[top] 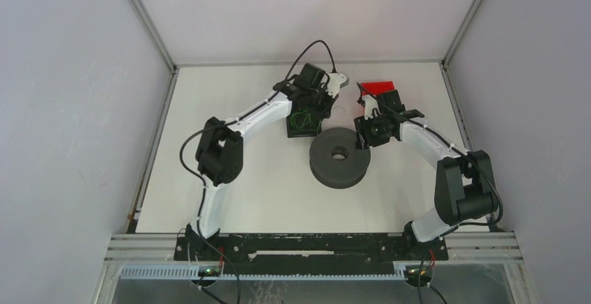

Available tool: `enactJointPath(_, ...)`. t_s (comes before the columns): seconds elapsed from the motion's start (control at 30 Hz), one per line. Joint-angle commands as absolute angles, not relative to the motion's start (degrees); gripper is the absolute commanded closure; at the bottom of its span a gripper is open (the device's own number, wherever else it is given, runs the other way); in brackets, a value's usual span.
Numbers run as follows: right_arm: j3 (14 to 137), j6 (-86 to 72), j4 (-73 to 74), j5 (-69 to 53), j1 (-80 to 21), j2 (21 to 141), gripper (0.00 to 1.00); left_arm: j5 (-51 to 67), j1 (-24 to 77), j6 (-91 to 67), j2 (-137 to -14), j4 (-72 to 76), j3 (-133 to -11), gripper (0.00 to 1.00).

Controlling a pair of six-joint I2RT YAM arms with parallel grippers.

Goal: Wrap the cables
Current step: Wrap the cable around the cable reel.

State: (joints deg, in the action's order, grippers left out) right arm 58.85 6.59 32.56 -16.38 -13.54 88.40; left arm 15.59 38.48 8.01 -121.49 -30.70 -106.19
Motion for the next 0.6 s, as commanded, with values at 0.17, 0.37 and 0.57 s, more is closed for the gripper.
enactJointPath(0.17,60.0,11.6,29.2,-19.6,-14.1,88.9,0.44,13.5,40.0,9.7,-128.6,-33.2,-118.7,0.99)
enactJointPath(0.37,60.0,12.8,28.8,-20.2,-14.0,89.5,0.44,15.6,40.6,12.8,-131.5,-33.1,-121.9,0.99)
enactJointPath(0.57,60.0,13.3,28.3,-22.9,-12.9,88.8,0.45,18.0,42.1,16.3,-134.3,-33.4,-124.6,0.99)
